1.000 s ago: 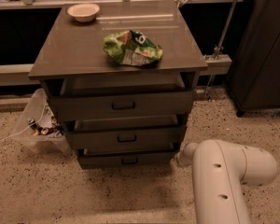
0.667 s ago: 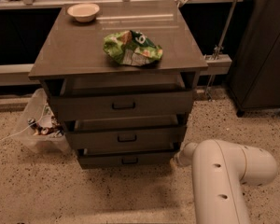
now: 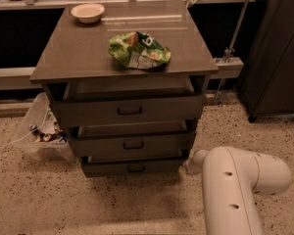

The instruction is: Close bottom drawer

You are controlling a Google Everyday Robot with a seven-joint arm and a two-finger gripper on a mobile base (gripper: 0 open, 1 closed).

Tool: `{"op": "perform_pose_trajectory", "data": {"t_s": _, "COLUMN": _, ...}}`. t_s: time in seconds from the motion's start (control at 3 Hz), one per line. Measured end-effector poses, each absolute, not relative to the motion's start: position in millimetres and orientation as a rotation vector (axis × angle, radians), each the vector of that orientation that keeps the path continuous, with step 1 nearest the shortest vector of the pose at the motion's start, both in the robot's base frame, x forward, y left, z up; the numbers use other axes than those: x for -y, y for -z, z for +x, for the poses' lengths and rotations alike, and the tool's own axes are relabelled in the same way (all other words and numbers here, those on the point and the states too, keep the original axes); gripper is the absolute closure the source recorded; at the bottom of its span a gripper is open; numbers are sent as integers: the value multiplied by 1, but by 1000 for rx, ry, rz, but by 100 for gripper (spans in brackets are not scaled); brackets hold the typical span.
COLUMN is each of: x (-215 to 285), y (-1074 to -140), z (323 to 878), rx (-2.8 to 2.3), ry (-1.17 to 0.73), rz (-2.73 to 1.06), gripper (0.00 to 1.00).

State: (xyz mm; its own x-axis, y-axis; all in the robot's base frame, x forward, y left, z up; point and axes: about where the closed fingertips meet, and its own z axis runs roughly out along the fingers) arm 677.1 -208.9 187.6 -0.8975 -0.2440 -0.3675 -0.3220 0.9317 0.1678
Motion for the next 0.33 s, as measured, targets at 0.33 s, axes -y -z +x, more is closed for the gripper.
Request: {"op": "perform_pose_trajectory", "data": {"t_s": 0.33, "x": 209, "y": -188, "z": 677, "rx": -2745, "ry": -320, "rz": -415, "gripper": 35}}
